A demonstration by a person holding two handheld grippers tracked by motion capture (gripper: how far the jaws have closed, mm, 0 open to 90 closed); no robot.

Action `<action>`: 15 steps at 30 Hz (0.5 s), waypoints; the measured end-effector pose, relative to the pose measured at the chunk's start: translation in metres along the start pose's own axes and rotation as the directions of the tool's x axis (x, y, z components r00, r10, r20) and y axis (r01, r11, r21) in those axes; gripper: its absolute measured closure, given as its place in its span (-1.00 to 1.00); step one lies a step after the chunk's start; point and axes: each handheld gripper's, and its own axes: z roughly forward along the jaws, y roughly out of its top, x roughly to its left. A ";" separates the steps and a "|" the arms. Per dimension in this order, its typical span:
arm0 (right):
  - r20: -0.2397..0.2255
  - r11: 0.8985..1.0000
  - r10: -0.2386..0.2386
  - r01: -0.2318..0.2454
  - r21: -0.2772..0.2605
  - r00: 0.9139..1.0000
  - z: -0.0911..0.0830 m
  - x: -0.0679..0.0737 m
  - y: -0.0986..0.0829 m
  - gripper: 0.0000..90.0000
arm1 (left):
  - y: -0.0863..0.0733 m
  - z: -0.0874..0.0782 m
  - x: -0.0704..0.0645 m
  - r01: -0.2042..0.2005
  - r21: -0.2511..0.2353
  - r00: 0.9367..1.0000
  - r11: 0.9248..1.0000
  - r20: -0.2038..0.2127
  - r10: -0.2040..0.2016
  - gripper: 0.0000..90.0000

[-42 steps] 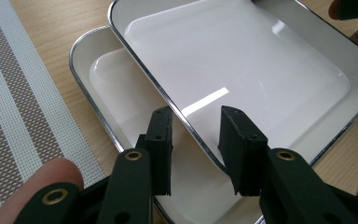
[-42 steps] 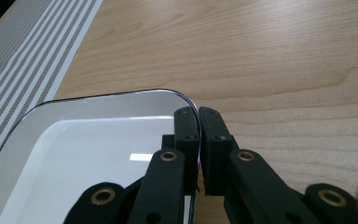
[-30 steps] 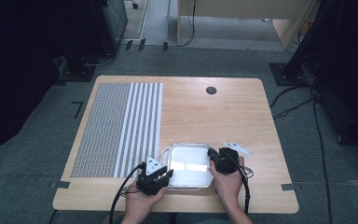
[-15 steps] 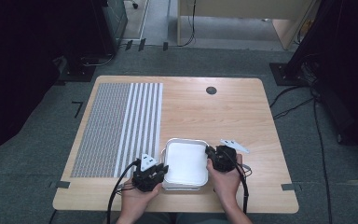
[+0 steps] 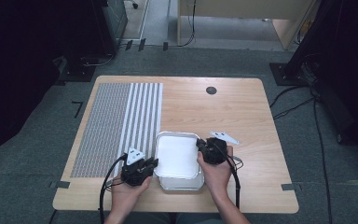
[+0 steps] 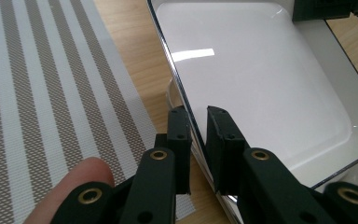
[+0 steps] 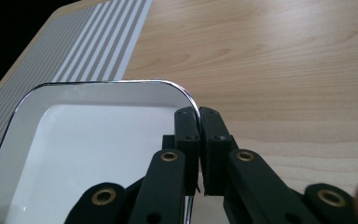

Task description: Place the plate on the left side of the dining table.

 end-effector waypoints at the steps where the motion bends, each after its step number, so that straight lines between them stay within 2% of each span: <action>1: 0.000 1.000 0.000 0.000 0.000 1.000 0.000 0.000 0.000 0.96 | 0.000 0.000 0.000 0.000 0.000 1.000 1.000 0.000 0.000 0.79; 9: -0.013 1.000 -0.020 0.020 0.003 1.000 0.010 0.021 0.011 0.96 | 0.007 -0.010 0.020 0.021 -0.010 1.000 1.000 -0.010 -0.021 0.81; 11: -0.024 1.000 -0.021 0.021 0.006 1.000 0.015 0.029 0.014 0.97 | 0.010 -0.014 0.028 0.035 -0.021 0.999 0.999 -0.024 -0.036 0.83; 15: -0.033 1.000 -0.021 0.022 0.011 0.999 0.021 0.040 0.017 0.97 | 0.014 -0.019 0.038 0.027 -0.023 0.998 0.999 -0.054 -0.028 0.84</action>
